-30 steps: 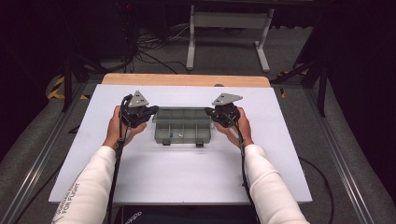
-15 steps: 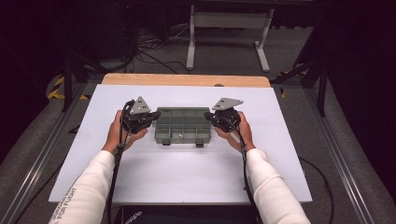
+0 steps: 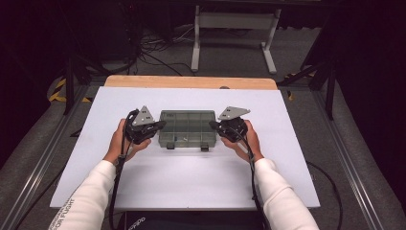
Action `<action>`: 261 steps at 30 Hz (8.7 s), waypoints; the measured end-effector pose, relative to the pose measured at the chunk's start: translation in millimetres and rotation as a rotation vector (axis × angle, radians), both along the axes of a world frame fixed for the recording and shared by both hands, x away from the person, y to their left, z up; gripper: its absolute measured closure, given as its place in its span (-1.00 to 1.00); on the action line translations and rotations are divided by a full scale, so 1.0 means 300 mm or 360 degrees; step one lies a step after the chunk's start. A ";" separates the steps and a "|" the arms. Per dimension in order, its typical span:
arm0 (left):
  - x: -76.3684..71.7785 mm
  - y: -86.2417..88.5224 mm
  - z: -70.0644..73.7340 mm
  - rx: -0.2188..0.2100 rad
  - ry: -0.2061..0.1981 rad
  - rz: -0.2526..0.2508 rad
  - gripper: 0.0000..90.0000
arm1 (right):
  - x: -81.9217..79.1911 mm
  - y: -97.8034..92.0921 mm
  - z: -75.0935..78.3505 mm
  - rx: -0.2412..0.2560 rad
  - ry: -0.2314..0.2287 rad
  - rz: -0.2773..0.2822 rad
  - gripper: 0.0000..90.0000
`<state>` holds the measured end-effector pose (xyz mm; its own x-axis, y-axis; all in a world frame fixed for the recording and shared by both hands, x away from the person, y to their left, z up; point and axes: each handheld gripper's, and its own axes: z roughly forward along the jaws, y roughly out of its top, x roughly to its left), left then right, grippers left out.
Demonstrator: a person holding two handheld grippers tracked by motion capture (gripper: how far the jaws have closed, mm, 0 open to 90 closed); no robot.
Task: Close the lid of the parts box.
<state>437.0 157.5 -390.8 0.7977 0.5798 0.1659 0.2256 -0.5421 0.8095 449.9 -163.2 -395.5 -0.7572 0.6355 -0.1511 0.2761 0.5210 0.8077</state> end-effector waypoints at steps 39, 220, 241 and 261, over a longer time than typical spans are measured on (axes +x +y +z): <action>-0.053 -0.003 -0.104 0.0065 -0.0009 -0.0041 0.99 | -0.048 -0.001 -0.078 0.0009 0.0040 0.0031 1.00; -0.248 0.118 -0.039 -0.0188 -0.0316 -0.0082 -0.89 | -0.225 -0.124 -0.024 0.0094 -0.0290 -0.0176 -0.84; -0.304 0.188 -0.064 -0.0148 -0.0288 -0.0068 -0.89 | -0.292 -0.166 -0.039 0.0046 -0.0345 -0.0189 -0.84; -0.331 0.219 -0.091 -0.0109 -0.0266 -0.0064 -0.88 | -0.349 -0.202 -0.075 -0.0010 -0.0330 -0.0184 -0.86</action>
